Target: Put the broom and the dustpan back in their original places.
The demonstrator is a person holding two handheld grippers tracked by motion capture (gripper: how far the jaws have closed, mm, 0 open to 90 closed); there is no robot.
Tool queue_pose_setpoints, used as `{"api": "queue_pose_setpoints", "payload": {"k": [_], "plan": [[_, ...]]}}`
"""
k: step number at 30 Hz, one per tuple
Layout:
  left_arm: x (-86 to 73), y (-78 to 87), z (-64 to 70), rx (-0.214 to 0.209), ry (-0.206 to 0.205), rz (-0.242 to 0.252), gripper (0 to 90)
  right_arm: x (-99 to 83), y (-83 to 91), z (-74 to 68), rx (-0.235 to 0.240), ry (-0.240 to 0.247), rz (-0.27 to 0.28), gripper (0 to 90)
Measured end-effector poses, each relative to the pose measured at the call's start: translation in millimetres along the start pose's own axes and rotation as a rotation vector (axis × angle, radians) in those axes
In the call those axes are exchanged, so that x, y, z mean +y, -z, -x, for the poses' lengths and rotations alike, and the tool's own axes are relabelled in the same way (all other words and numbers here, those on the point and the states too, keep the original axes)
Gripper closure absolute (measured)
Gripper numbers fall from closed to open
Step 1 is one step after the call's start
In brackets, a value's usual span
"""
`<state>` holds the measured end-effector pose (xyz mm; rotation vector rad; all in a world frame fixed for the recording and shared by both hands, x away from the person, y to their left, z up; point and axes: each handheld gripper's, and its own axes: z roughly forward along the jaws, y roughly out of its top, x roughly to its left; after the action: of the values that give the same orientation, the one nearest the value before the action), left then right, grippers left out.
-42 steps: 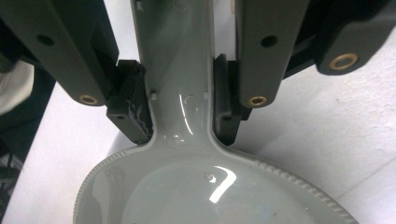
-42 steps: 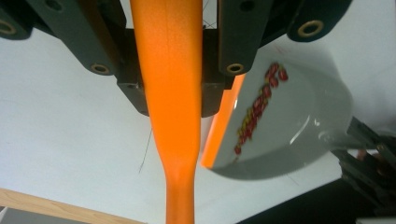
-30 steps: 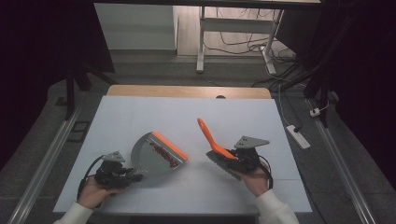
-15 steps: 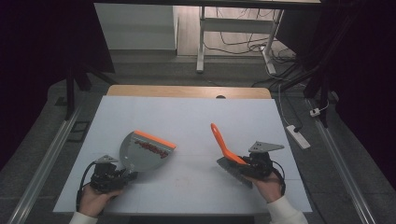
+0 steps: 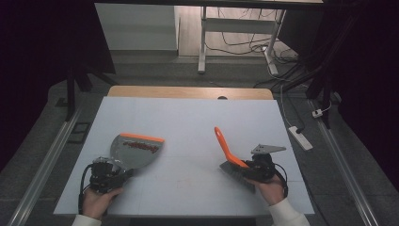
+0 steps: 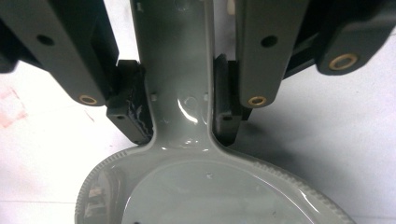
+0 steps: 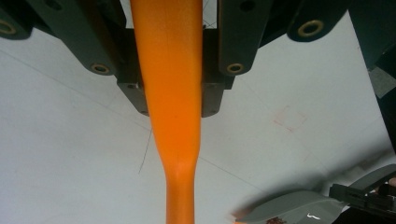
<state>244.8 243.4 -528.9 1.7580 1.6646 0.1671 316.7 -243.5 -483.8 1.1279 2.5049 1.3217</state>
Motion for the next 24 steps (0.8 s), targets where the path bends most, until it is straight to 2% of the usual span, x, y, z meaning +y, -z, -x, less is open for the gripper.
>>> {"api": "queue_pose_setpoints", "payload": {"k": [5,9,12,15,19,22,24], "plan": [[0.6,-4.3,-0.5,0.004,0.003,-0.016,61.5,-3.5,-7.1,8.9,-0.016,-0.034,-0.046,70.2],[0.6,-5.8,0.0,-0.003,0.004,-0.018,60.1,-4.9,-7.1,18.3,-0.039,-0.057,-0.044,69.5],[-0.2,-4.7,-0.7,0.006,-0.009,-0.021,46.4,-5.4,-8.8,24.9,-0.077,-0.050,-0.060,63.2],[-1.1,-2.2,-1.2,0.014,-0.026,-0.022,37.9,-5.9,-10.6,31.5,-0.103,-0.050,-0.075,57.3],[-2.1,3.4,-0.9,0.026,-0.054,-0.013,31.9,-7.2,-13.4,41.7,-0.142,-0.064,-0.104,46.6],[-2.1,7.2,-0.7,0.033,-0.072,-0.010,30.1,-8.6,-15.9,48.7,-0.158,-0.081,-0.125,42.6],[-2.1,9.6,-0.3,0.039,-0.085,-0.005,29.1,-8.9,-16.8,50.6,-0.182,-0.073,-0.133,41.3]]}}
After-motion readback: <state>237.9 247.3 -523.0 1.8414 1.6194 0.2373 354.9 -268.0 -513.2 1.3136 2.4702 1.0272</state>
